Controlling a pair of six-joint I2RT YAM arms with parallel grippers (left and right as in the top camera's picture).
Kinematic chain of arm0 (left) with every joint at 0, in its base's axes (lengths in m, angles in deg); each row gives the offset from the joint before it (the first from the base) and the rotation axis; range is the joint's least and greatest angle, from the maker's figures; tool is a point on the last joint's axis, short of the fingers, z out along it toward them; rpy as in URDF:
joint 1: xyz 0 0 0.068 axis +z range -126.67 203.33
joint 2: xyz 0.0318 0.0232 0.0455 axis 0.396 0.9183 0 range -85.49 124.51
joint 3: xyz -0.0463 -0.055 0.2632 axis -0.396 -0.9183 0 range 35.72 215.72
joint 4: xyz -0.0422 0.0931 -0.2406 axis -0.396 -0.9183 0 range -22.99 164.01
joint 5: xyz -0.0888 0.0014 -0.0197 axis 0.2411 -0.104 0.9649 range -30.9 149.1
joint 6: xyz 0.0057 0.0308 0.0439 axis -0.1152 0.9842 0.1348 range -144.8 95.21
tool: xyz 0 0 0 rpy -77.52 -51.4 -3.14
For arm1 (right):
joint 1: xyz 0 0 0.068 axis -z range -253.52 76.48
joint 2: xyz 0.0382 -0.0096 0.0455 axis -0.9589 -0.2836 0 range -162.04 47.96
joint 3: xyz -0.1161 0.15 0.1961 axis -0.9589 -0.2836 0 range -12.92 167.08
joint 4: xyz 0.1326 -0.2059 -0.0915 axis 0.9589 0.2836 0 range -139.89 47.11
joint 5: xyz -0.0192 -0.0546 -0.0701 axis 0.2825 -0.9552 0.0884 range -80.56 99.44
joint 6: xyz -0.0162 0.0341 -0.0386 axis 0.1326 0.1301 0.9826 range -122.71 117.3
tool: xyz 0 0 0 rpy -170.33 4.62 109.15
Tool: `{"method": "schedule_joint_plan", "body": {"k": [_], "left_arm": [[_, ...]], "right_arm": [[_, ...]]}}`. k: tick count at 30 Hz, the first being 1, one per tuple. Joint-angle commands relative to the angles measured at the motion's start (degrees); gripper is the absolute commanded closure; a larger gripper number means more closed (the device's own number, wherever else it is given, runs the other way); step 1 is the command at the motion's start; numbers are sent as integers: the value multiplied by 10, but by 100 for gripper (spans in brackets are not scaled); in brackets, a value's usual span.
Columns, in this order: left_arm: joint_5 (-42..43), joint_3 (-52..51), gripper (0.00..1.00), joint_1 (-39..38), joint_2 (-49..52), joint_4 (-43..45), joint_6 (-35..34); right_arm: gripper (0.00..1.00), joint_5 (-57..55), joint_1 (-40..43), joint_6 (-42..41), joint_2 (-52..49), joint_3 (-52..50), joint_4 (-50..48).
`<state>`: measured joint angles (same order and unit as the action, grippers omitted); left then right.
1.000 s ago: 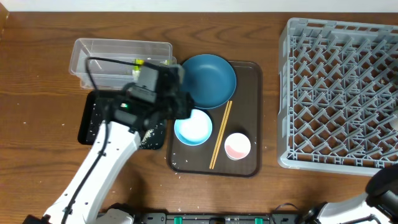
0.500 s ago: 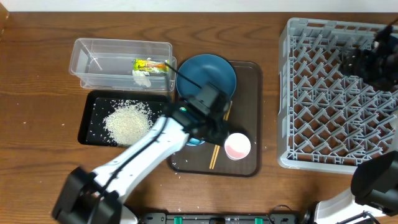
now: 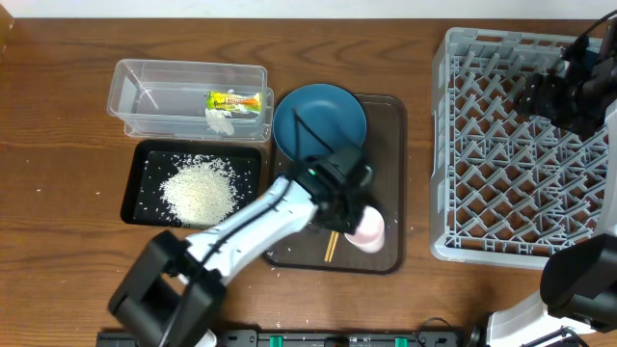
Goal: Sort waste into correct bins and load items into the dishwasher rack
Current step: 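Grasp the pink cup with the left gripper and lift it, then hand the pink cup from the left gripper to the right gripper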
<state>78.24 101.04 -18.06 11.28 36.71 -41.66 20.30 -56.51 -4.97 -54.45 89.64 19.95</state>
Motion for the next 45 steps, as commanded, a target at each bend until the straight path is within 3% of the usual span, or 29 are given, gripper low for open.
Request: {"method": "schedule_joint_plan", "body": {"k": [1,5,10,15,17,30,45], "left_arm": [[17,33,94,67,-71,0,3],[106,40,94,177,-127,30,-31],[320,40,94,315,-130,117,-124],[506,40,94,361,-86,240,-225],[537,40,94,360,-69,262,-247],[553,40,94,336,-40,263,-253],[553,40,94,336,-40,263,-253]], "right_arm": [[16,-3,-5,24,-1,-3,2],[17,55,-13,84,-1,-4,7],[18,277,-37,240,-2,-20,5],[15,420,-93,363,-2,-65,-3],[13,459,-126,391,-2,-88,-19],[11,562,-291,396,-2,-132,-158],[35,641,-299,396,-2,-132,-230]]}}
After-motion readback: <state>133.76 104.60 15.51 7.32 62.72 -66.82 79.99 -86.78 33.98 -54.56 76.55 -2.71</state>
